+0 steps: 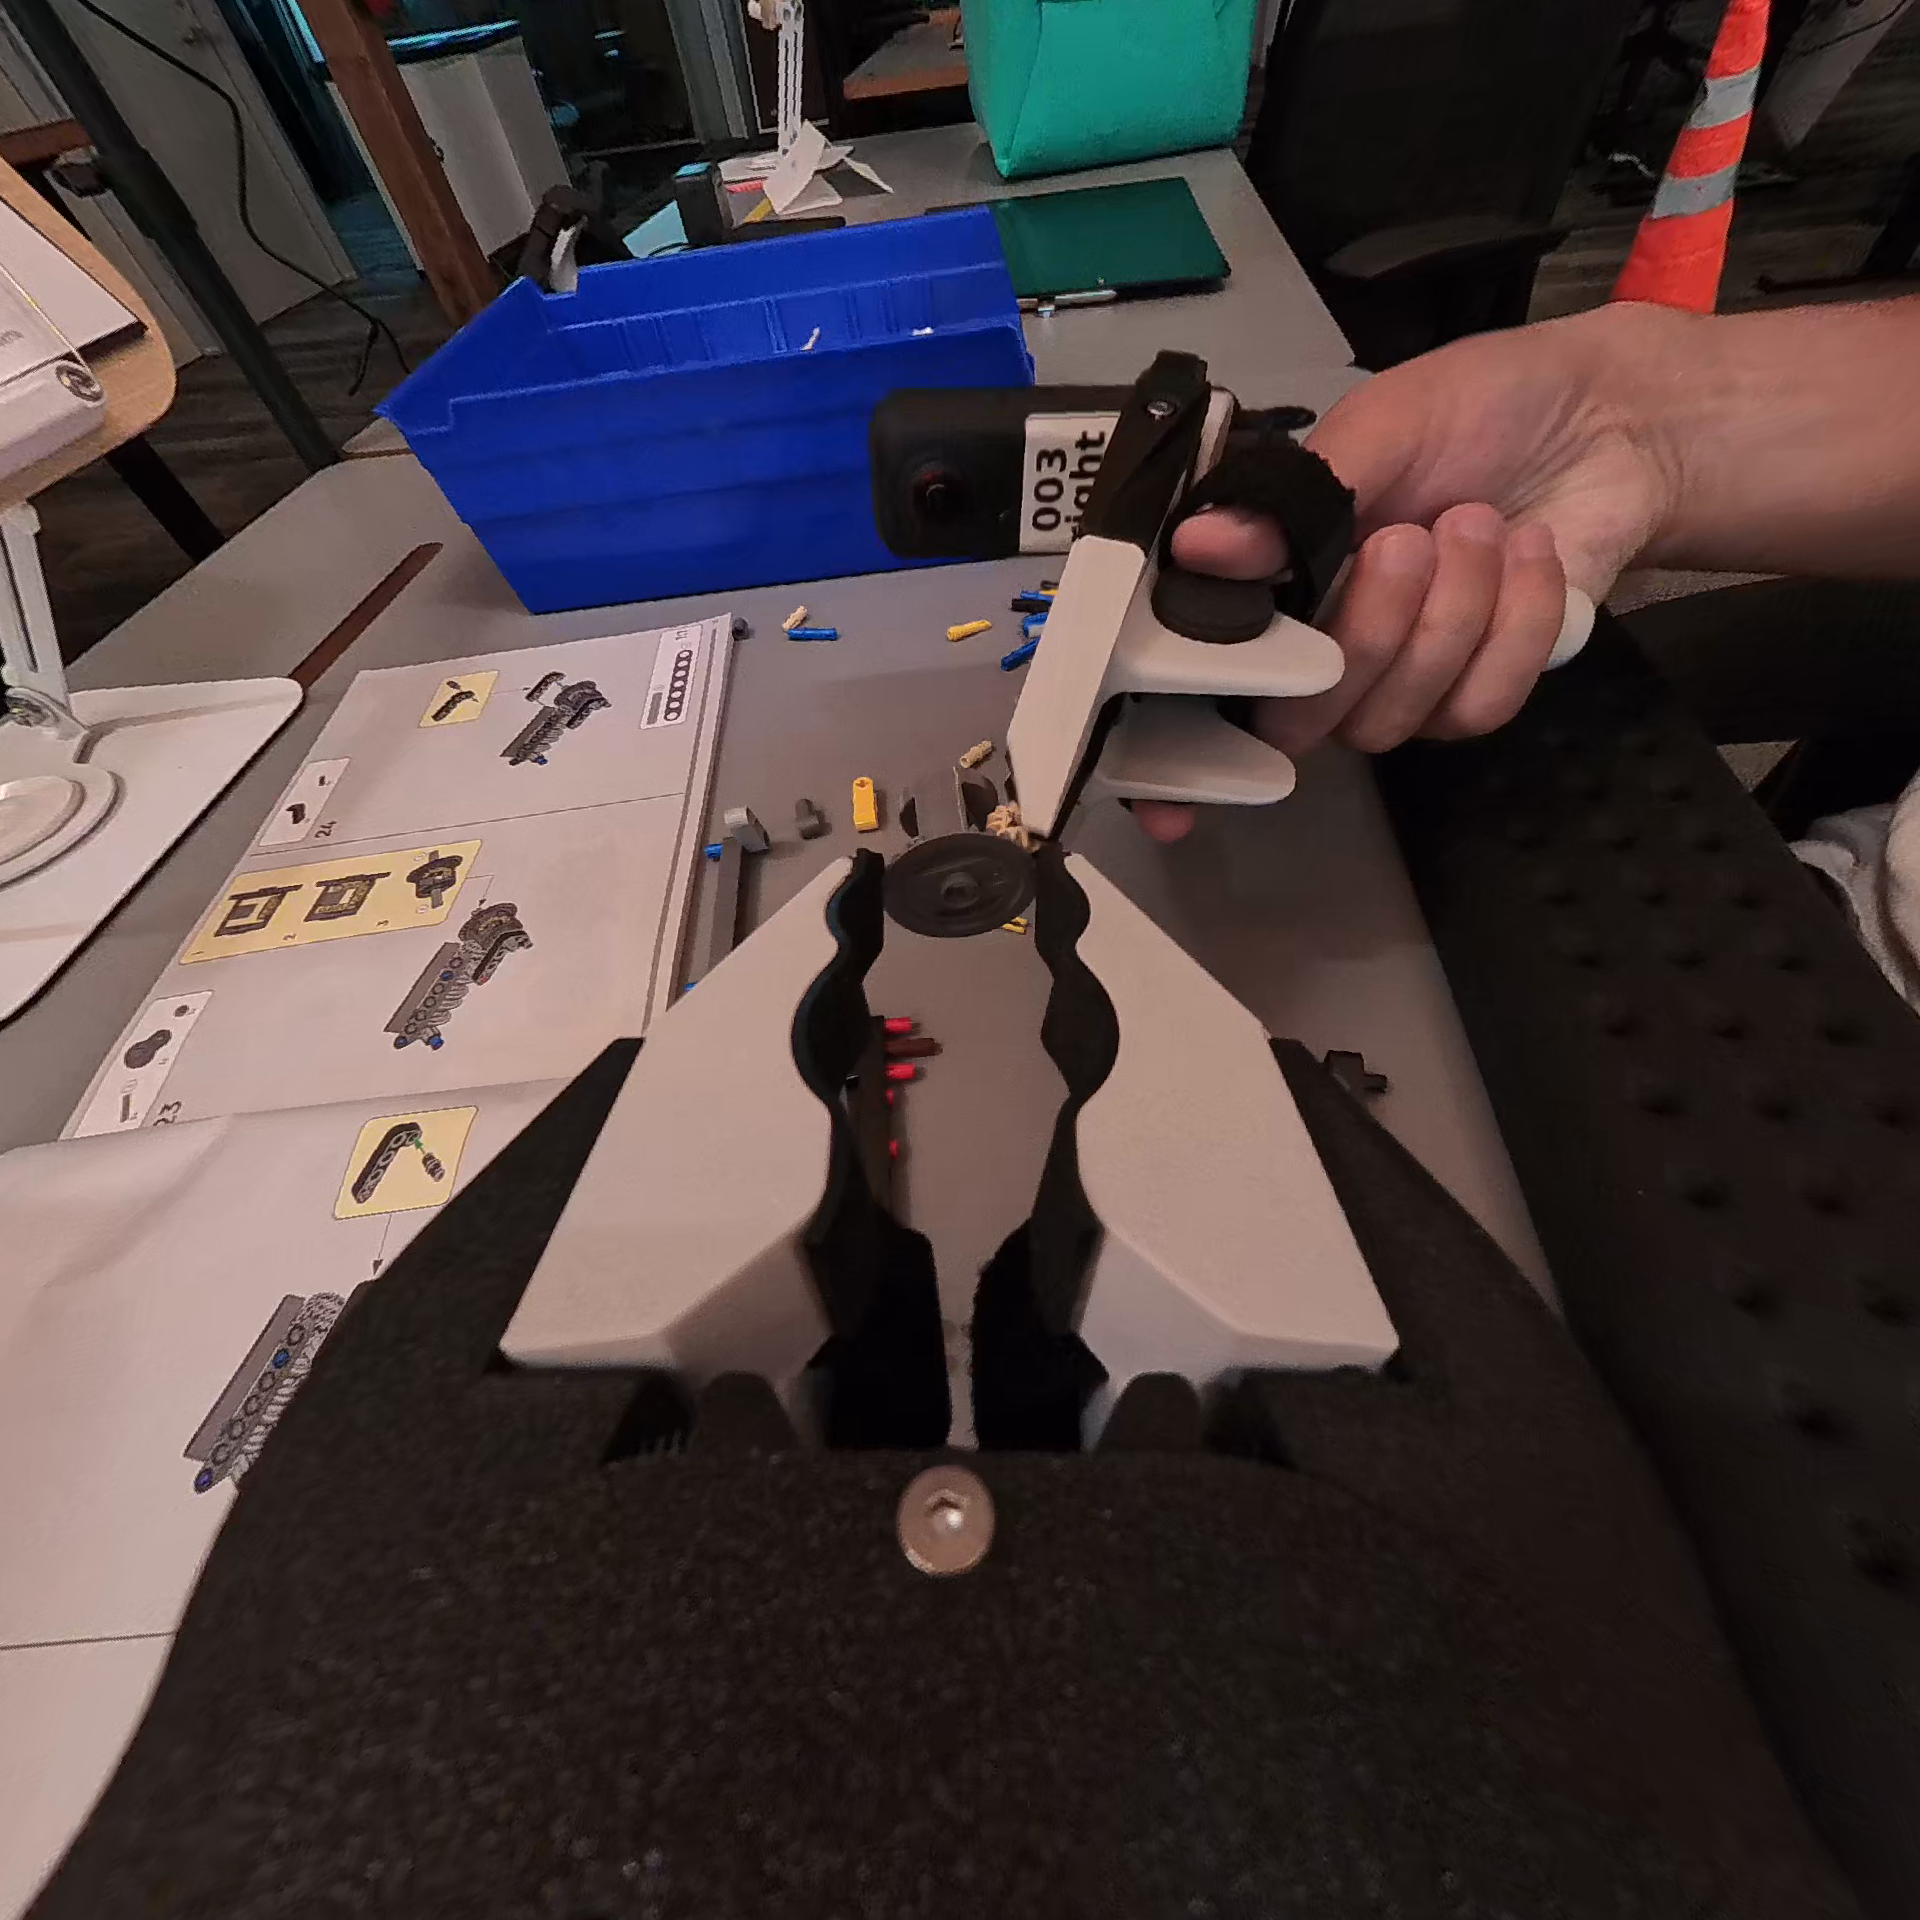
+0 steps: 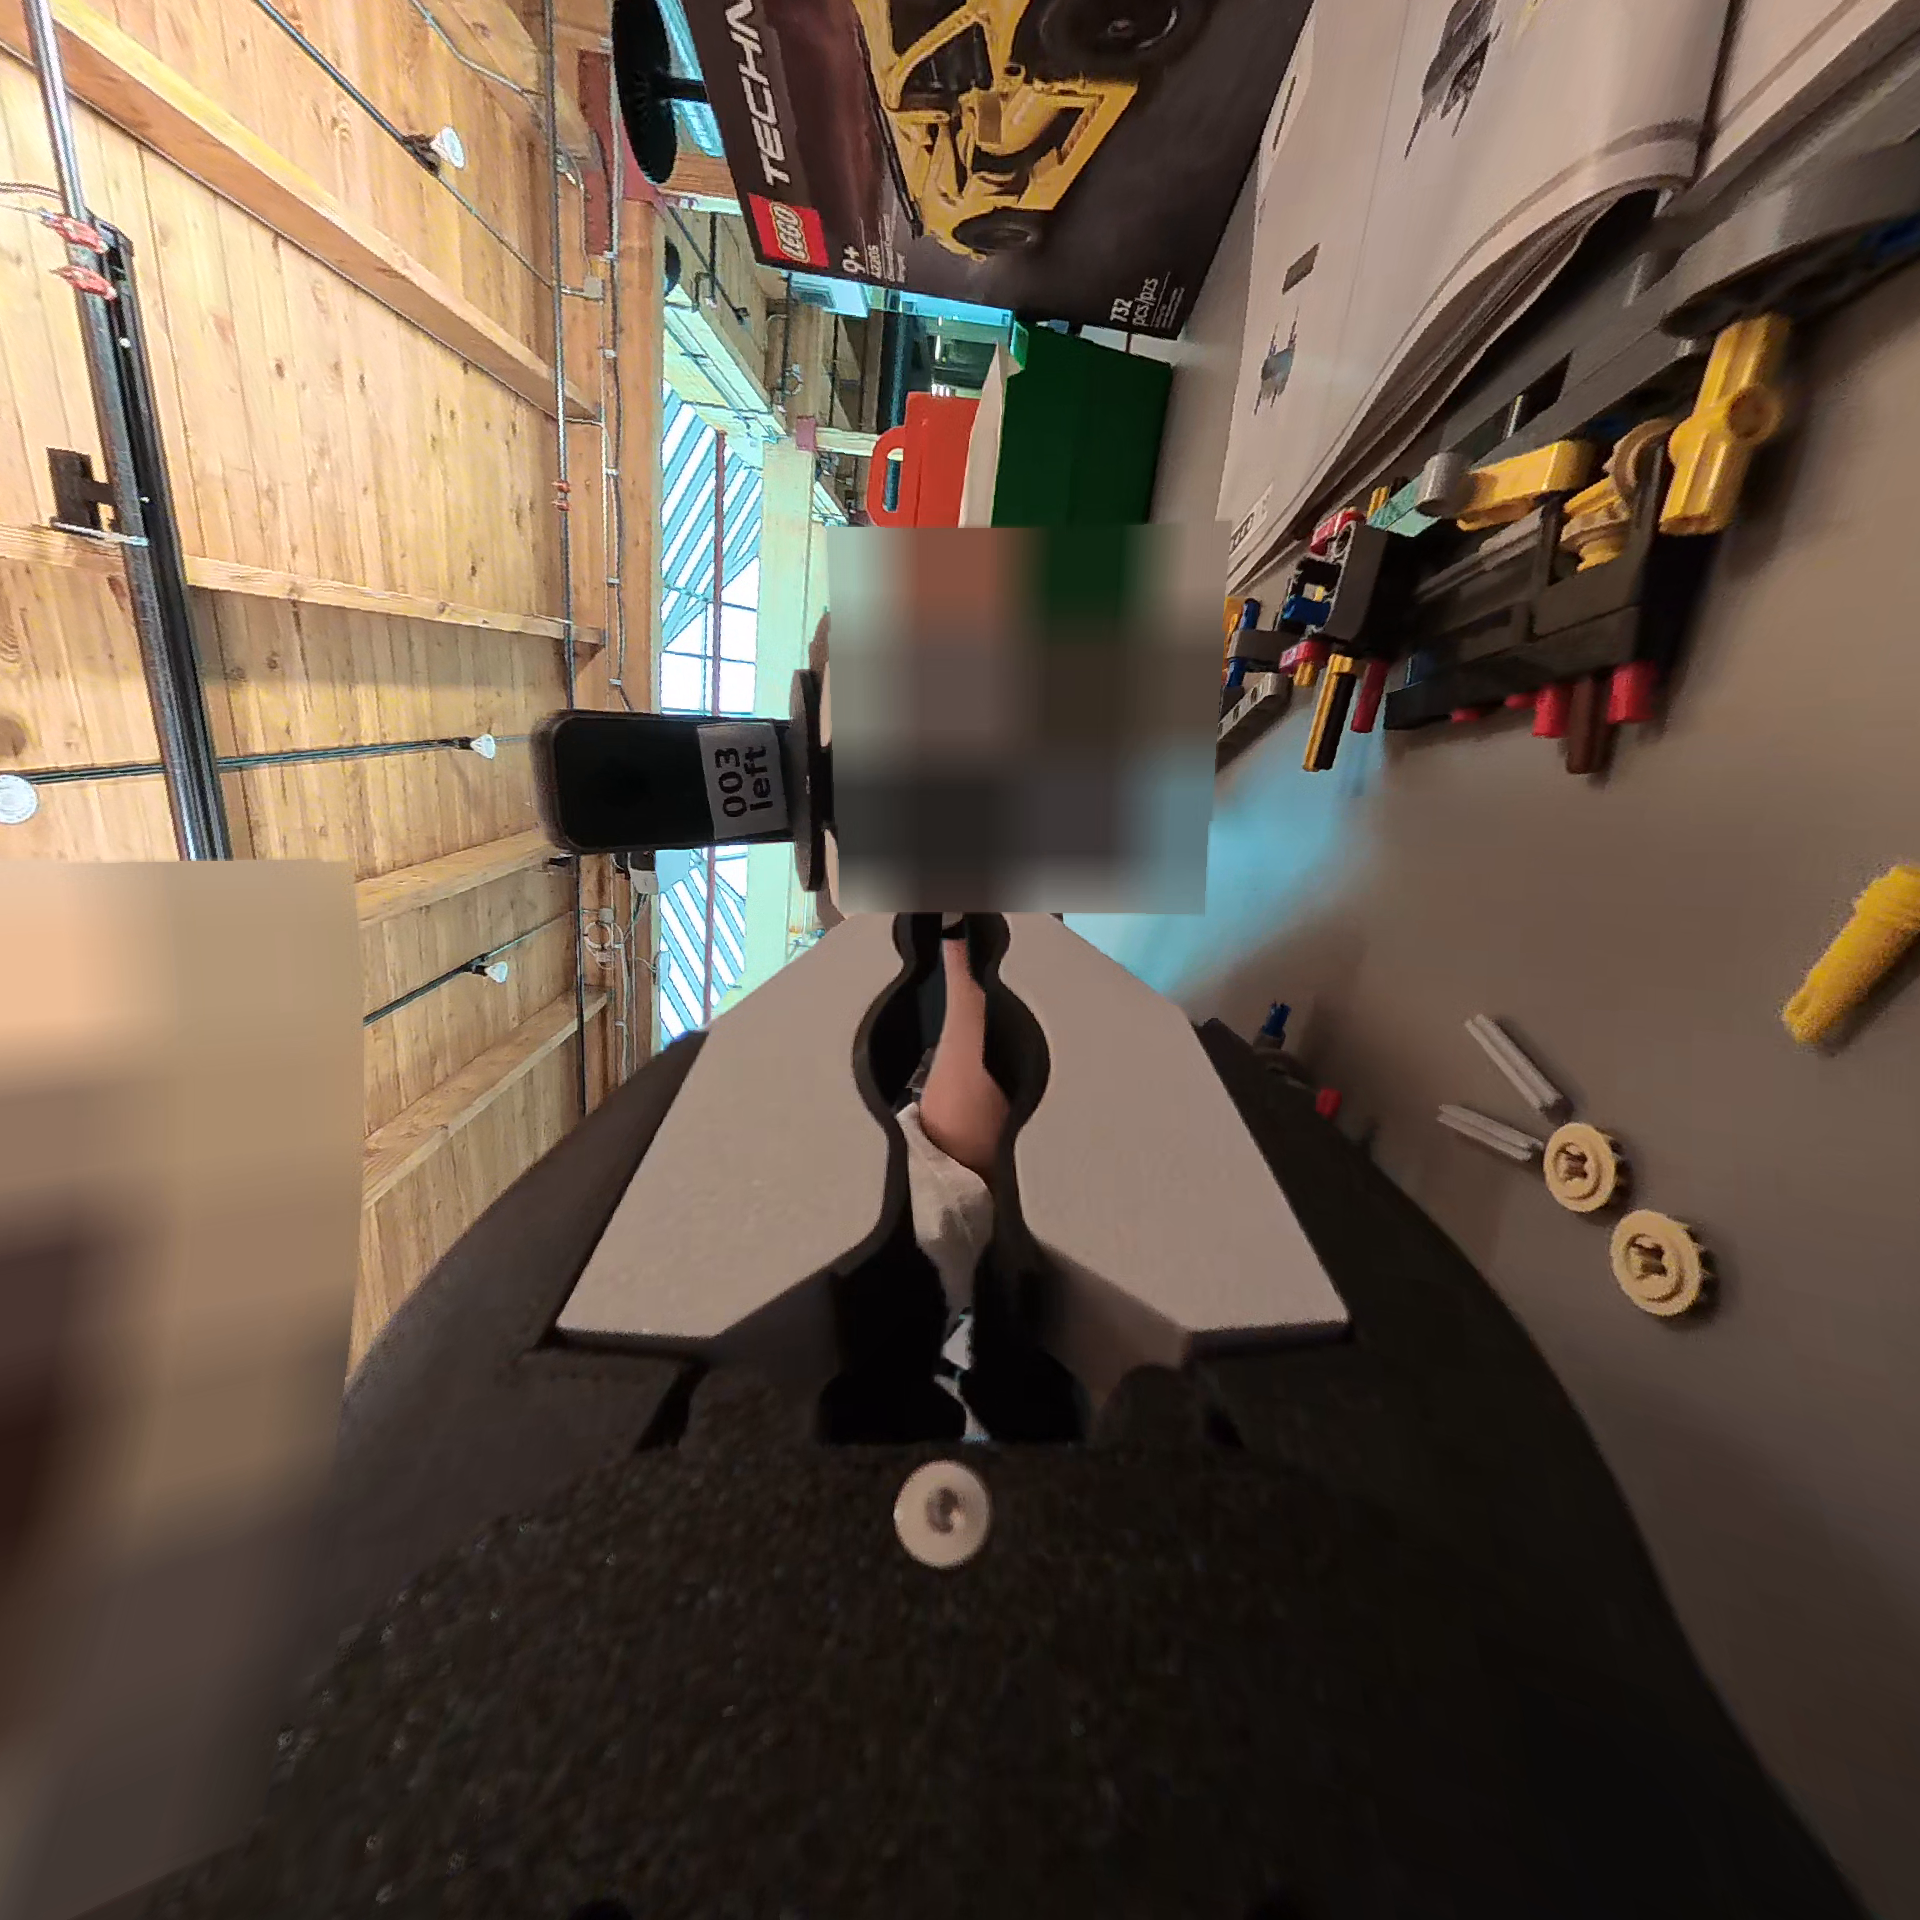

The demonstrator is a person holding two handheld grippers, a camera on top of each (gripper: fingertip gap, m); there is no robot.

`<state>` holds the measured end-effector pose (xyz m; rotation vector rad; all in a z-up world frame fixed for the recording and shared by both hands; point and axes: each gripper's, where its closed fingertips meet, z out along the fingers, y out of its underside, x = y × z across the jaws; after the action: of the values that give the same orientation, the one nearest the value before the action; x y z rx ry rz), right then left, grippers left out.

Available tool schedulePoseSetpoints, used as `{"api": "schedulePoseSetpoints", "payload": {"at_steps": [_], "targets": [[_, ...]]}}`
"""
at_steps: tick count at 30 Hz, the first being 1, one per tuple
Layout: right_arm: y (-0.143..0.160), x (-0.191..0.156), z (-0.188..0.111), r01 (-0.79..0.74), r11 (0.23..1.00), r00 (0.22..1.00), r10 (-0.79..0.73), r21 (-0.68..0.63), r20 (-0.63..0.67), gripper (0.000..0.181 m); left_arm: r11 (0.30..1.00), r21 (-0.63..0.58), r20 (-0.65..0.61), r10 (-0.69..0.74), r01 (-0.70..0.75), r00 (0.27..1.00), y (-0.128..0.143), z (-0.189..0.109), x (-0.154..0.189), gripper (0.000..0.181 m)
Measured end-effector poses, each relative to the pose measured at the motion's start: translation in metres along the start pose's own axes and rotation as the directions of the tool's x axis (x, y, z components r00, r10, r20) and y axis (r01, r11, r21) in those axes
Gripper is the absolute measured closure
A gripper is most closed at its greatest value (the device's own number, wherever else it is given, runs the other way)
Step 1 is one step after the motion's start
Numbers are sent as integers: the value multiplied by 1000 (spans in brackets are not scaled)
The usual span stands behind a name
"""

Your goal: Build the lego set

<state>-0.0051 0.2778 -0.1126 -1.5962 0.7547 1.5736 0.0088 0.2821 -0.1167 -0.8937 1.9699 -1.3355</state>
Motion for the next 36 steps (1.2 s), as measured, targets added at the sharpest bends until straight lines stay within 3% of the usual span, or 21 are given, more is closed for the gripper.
{"api": "schedulePoseSetpoints", "payload": {"at_steps": [1,5,8,11,13,15,24,36], "targets": [[0,-1,0,6,1000,1000,-6,-7,-6,179,1000,2,-6,-9,9,1000,0,0,0,152],[2,2,-1,31,999,999,-32,-27,-25,178,999,-29,-12,-26,26,1000,7,1,-1,152],[11,17,-15,120,985,984,-134,-120,-120,179,991,-131,57,15,-7,998,25,1,-13,153],[36,56,-47,210,903,874,-345,-376,-342,178,983,-179,85,52,-36,995,33,0,-18,153],[50,57,-62,216,850,844,-410,-481,-346,178,982,-183,78,60,-45,995,33,1,-16,153],[59,70,-80,219,779,761,-513,-587,-397,178,981,-187,66,64,-51,996,33,3,-12,153],[82,86,-88,236,595,695,-656,-768,-295,178,977,-201,46,78,-67,996,35,5,-6,153],[58,89,-101,367,412,449,-864,-834,-229,173,974,-214,36,82,-72,996,39,7,-5,153]]}}
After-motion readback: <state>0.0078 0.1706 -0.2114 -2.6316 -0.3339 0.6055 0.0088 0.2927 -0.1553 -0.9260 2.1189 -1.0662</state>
